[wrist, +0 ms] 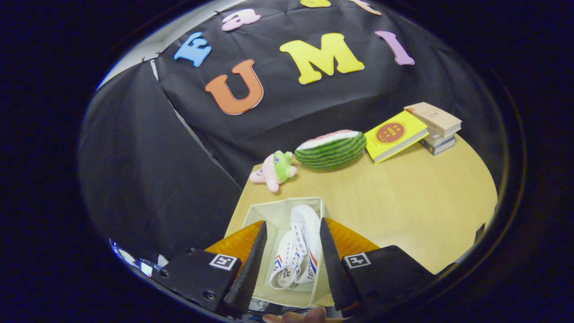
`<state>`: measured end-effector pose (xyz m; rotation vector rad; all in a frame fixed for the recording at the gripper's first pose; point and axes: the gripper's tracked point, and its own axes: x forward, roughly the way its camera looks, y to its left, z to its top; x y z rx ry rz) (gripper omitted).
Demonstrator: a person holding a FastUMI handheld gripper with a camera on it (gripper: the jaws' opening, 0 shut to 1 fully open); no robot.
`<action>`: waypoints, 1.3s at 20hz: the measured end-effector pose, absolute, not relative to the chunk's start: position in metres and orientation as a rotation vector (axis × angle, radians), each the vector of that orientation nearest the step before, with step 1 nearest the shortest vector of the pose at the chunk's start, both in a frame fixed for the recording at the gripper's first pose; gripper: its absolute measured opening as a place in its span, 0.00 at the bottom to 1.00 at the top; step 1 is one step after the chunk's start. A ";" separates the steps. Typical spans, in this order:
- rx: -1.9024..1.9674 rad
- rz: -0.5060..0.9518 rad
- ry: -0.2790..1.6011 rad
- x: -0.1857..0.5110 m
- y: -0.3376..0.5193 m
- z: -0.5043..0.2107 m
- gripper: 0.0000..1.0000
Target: Open the storage box then place both shoes into the box .Put the left shoe in first, then the right shoe, with the right side of both shoes facing outward in a uniform manner.
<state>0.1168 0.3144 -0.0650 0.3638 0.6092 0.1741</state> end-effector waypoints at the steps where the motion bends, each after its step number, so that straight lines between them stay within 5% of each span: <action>1: 0.336 0.173 0.560 0.112 0.309 -0.056 0.75; 4: 0.270 0.130 0.353 0.099 0.285 -0.020 0.79; 7: 0.197 0.111 0.187 0.073 0.272 0.006 1.00; 13: 0.068 0.059 -0.037 0.027 0.248 0.041 1.00; 26: 0.111 -0.006 0.006 0.013 0.200 0.019 1.00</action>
